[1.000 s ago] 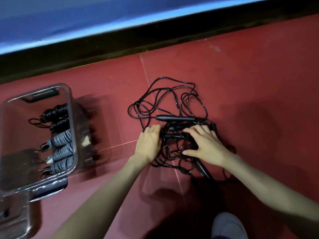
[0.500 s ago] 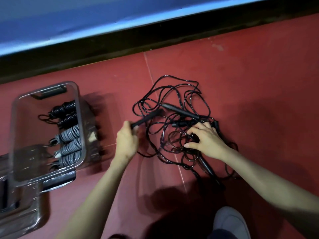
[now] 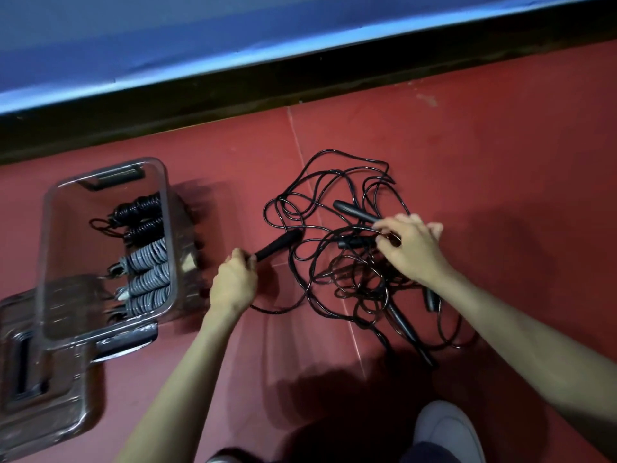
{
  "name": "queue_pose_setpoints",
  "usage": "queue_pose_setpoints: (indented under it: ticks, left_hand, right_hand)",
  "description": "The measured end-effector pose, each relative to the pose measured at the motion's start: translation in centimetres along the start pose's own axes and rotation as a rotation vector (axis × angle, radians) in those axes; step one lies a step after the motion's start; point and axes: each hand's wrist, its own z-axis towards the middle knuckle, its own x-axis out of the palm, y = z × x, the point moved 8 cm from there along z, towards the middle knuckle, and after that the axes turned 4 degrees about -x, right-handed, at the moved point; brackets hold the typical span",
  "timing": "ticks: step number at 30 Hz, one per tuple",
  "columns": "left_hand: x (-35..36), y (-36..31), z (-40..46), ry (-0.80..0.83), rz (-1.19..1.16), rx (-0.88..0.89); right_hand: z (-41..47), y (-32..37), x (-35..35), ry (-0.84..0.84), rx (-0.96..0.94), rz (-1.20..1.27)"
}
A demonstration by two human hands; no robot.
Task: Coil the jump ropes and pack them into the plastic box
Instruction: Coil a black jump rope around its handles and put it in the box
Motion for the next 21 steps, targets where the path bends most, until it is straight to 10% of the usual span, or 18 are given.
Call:
queue_pose_setpoints:
  ticks: [5,8,12,21]
  left_hand:
    - [0.0,-2.7,-1.6,-0.232,0.214,0.23]
    - [2.6,-6.5,-3.0,0.029,-0.043,0.398]
    - [7.1,-7.9,-3.4,0.403,-0.209,0.214]
    - [-1.0,-8.1,-0.7,0.232,-1.152,0.046]
  right_hand:
    - [2.5,-2.5,1.7,0.207,0.199,-0.048]
    - [3.0,-2.6,2.1,0.203,0.207,-0.04]
    - [2.4,-1.8,1.1,0.039,0.236,0.241]
    - [-1.2,-1.7,-1.8,-0.053,0.216,0.668]
